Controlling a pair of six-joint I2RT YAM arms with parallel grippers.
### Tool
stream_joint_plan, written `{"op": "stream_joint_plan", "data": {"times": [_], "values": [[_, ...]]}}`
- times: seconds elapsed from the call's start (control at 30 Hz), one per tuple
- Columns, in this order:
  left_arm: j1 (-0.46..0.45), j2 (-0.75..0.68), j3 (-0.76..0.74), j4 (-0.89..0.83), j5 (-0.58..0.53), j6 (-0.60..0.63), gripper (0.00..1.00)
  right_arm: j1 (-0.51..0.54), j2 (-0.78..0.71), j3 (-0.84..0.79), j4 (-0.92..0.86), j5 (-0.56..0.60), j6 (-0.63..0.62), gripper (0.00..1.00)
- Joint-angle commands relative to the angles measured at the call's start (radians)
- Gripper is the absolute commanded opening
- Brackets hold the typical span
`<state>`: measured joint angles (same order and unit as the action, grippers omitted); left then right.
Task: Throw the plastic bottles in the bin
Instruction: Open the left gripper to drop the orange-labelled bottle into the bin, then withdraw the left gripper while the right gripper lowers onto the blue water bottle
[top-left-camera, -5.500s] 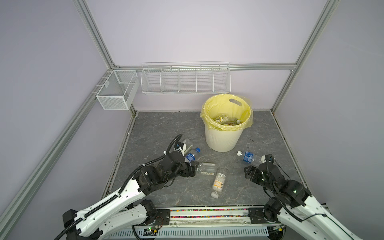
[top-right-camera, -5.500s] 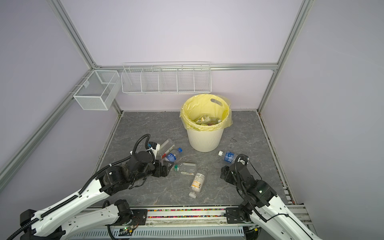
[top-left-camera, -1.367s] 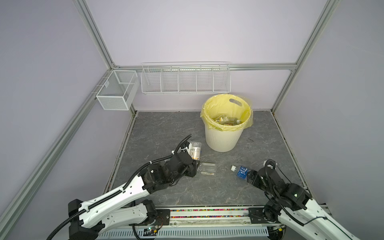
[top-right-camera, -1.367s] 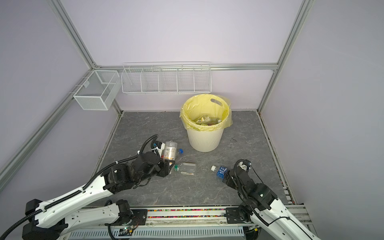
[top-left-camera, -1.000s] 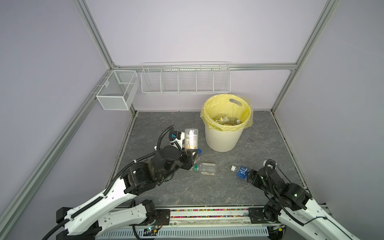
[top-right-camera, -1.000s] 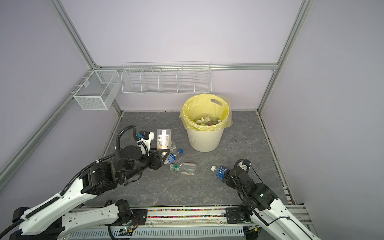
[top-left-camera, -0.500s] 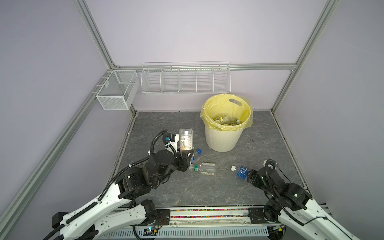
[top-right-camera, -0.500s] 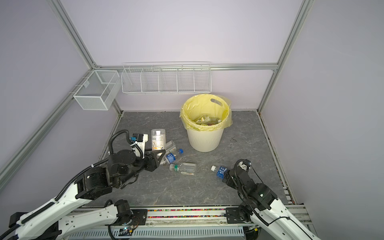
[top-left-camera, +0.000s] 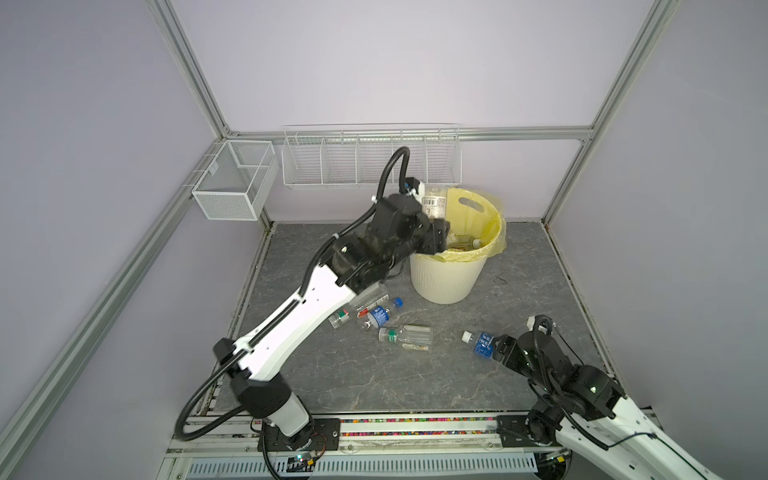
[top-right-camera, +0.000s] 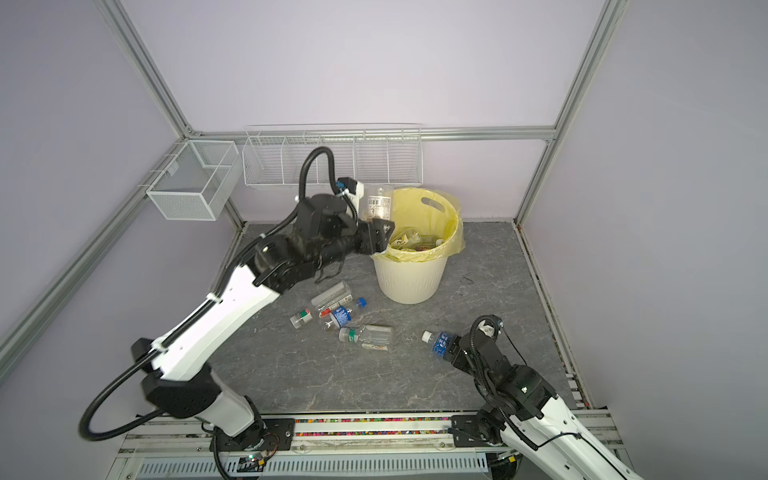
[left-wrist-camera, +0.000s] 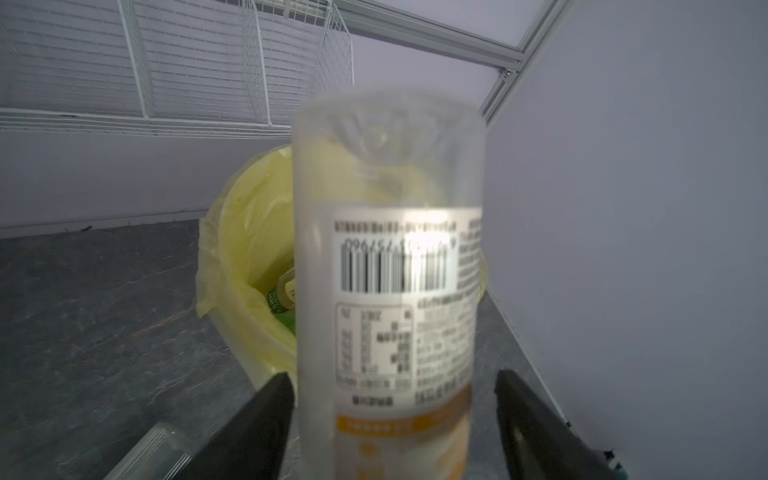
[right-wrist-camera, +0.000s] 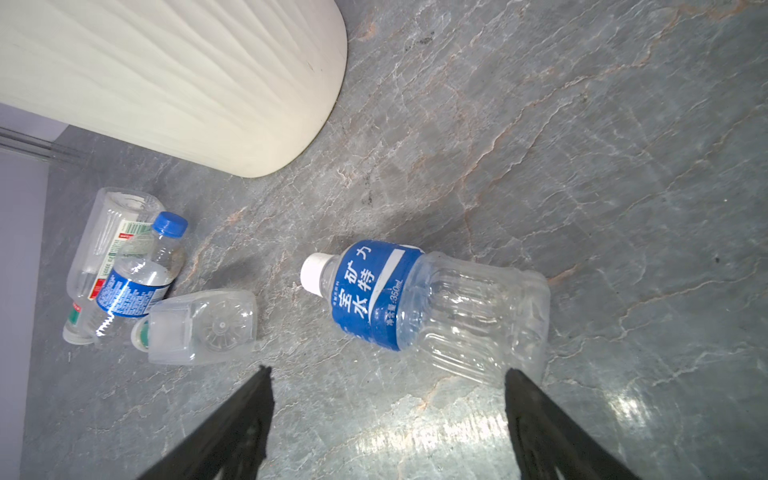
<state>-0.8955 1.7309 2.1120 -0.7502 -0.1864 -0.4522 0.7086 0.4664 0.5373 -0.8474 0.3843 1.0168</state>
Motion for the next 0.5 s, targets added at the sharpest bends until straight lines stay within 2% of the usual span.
{"op": "stream_joint_plan", "data": {"times": [0.0, 0.07, 0.13, 0.17, 0.33, 0.47], "values": [[0.028, 0.202, 0.316, -0.237, 0.067, 0.03, 0.99, 0.004, -0.034, 0.021, -0.032, 0.001, 0.006, 0.88], [0.032, 0.296, 0.522, -0.342, 0.064, 0.042, 0.99, 0.005, -0.058, 0.025, -0.054, 0.001, 0.008, 0.88], [0.033, 0.311, 0.602, -0.367, 0.08, 0.044, 0.99, 0.005, -0.078, 0.034, -0.086, 0.015, 0.006, 0.88], [0.033, 0.291, 0.59, -0.353, 0.089, 0.043, 0.99, 0.006, -0.087, 0.04, -0.101, 0.024, 0.007, 0.88], [0.034, 0.099, 0.307, -0.21, 0.106, 0.038, 0.99, 0.006, -0.122, 0.062, -0.181, 0.057, 0.0, 0.88], [0.035, -0.035, 0.133, -0.16, 0.072, 0.053, 0.99, 0.006, -0.138, 0.064, -0.197, 0.068, 0.002, 0.88]]}}
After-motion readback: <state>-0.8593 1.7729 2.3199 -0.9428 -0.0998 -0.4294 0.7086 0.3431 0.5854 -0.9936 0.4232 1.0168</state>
